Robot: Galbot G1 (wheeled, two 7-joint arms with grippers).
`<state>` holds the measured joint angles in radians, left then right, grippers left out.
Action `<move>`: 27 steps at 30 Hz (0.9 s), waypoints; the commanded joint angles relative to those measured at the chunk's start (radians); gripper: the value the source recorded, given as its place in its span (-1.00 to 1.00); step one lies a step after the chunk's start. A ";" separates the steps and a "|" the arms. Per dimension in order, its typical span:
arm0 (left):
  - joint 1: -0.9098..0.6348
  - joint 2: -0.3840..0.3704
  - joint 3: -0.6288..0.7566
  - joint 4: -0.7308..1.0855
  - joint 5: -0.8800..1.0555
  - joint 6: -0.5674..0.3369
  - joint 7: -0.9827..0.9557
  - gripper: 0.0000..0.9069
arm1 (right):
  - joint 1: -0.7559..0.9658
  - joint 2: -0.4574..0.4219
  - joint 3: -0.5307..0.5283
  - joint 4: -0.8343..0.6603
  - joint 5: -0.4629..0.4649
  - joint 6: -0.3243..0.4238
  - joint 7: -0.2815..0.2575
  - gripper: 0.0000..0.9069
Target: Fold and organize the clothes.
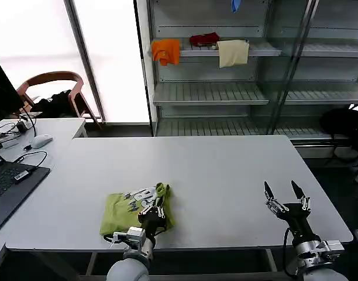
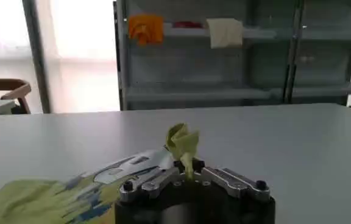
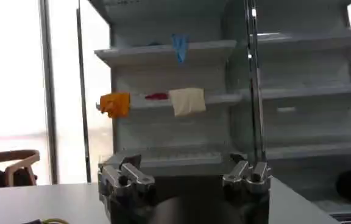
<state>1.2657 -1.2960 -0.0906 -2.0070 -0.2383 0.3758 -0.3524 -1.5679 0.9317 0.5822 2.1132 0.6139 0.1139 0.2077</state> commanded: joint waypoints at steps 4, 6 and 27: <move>-0.024 0.011 0.018 0.019 0.095 -0.028 -0.014 1.00 | 0.000 -0.001 -0.004 -0.008 -0.001 0.004 -0.001 1.00; -0.033 0.021 0.015 -0.003 0.103 -0.029 -0.016 1.00 | 0.004 -0.002 -0.007 -0.009 0.000 0.004 -0.001 1.00; 0.214 0.136 -0.350 -0.192 -0.137 -0.019 0.041 1.00 | 0.008 -0.010 -0.005 -0.006 -0.001 -0.002 -0.002 1.00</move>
<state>1.2819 -1.2008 -0.2146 -2.1442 -0.2402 0.3448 -0.3626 -1.5600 0.9243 0.5749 2.1090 0.6120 0.1103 0.2053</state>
